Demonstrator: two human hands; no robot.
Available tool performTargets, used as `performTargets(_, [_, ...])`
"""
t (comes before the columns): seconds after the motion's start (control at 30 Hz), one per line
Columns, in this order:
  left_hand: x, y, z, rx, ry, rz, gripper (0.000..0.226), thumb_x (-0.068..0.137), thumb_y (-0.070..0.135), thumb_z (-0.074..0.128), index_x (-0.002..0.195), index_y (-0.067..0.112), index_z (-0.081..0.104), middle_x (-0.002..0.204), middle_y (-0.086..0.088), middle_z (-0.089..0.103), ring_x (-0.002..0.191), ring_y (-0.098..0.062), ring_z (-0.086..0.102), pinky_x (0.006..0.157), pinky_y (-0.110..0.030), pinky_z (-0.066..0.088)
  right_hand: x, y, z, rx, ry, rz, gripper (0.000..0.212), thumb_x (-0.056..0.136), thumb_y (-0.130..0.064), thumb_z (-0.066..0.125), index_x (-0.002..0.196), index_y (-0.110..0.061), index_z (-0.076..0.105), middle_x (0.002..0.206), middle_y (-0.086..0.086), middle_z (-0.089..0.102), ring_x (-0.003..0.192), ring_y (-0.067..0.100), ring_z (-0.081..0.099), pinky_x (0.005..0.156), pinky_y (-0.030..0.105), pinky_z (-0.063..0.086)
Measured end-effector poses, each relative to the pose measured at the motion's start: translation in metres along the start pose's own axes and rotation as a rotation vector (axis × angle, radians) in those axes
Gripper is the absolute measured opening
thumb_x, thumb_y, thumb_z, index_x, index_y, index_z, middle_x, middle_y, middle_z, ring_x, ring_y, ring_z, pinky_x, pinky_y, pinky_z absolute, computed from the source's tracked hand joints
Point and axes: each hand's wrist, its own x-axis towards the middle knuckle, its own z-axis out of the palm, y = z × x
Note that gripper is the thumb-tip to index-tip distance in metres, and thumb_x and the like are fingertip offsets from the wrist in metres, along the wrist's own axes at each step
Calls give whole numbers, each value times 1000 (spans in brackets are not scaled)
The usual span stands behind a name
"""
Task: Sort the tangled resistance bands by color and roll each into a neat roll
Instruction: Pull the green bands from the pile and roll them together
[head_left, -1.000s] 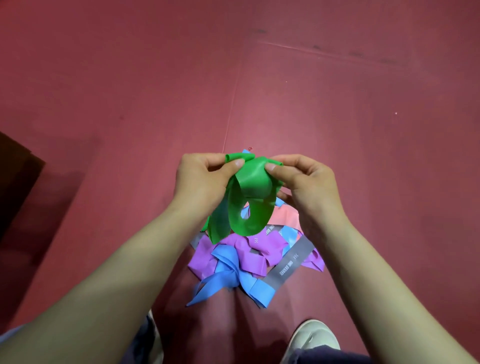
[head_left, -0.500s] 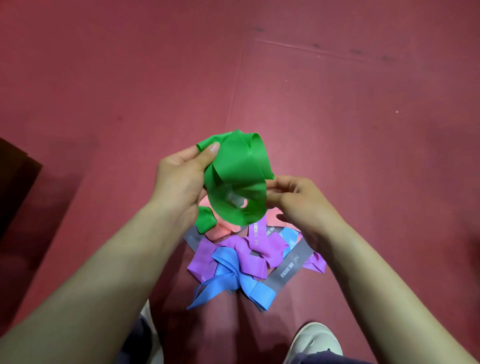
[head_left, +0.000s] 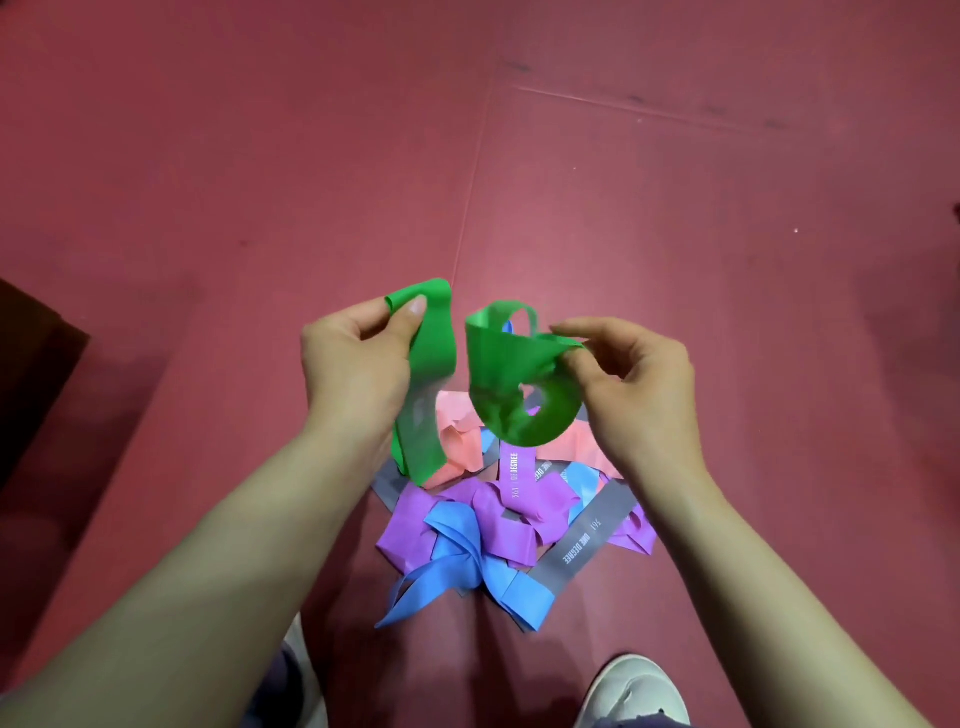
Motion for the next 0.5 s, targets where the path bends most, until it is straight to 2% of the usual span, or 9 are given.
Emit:
performTargets(0.07, [1, 0, 0, -9, 7, -6, 22, 89, 10, 65, 76, 26, 71, 83, -1, 71, 78, -15, 61, 78, -34, 59, -1, -3, 1, 33, -8, -28, 36, 85, 6, 55, 87, -26, 72, 80, -1, 72, 66, 6, 64, 63, 19, 52])
performTargets(0.13, [0, 1, 1, -42, -1, -5, 23, 90, 8, 64, 76, 26, 71, 67, 11, 70, 66, -6, 62, 58, -19, 55, -2, -7, 1, 51, -25, -53, 41, 84, 8, 53, 90, -28, 72, 85, -5, 73, 73, 2, 65, 69, 16, 50])
performTargets(0.2, [-2, 3, 2, -58, -15, -3, 22, 90, 7, 64, 78, 24, 70, 59, 17, 67, 55, 2, 59, 50, -13, 49, -3, -9, 1, 59, -38, -53, 45, 84, 9, 50, 91, -30, 71, 89, -6, 73, 83, 6, 67, 78, 23, 53])
performTargets(0.27, [-3, 3, 3, -45, -25, 3, 20, 90, 7, 64, 81, 24, 71, 63, 14, 68, 55, 3, 59, 51, -12, 49, -3, -10, 0, 64, -36, -45, 48, 83, 11, 46, 92, -28, 72, 95, -4, 73, 93, 17, 68, 88, 37, 53])
performTargets(0.33, [-3, 2, 3, -20, -39, 8, 16, 89, 9, 65, 85, 23, 72, 71, 10, 69, 61, 0, 60, 56, -16, 51, -3, -10, -1, 72, -18, -40, 50, 82, 13, 43, 91, -26, 73, 95, -1, 74, 92, 26, 67, 89, 45, 52])
performTargets(0.4, [-3, 1, 2, 2, -59, 8, 16, 89, 12, 66, 82, 25, 73, 78, 5, 71, 71, -7, 62, 68, -25, 56, -3, -10, -1, 88, 0, -39, 49, 82, 13, 44, 85, -26, 72, 91, 0, 73, 88, 27, 67, 86, 47, 53])
performTargets(0.5, [-4, 1, 3, 23, -86, 9, 22, 88, 14, 67, 75, 29, 74, 81, 4, 74, 78, -13, 65, 86, -40, 57, -3, -10, 0, 93, 2, -41, 47, 83, 13, 46, 82, -27, 71, 86, -4, 72, 80, 16, 66, 83, 40, 55])
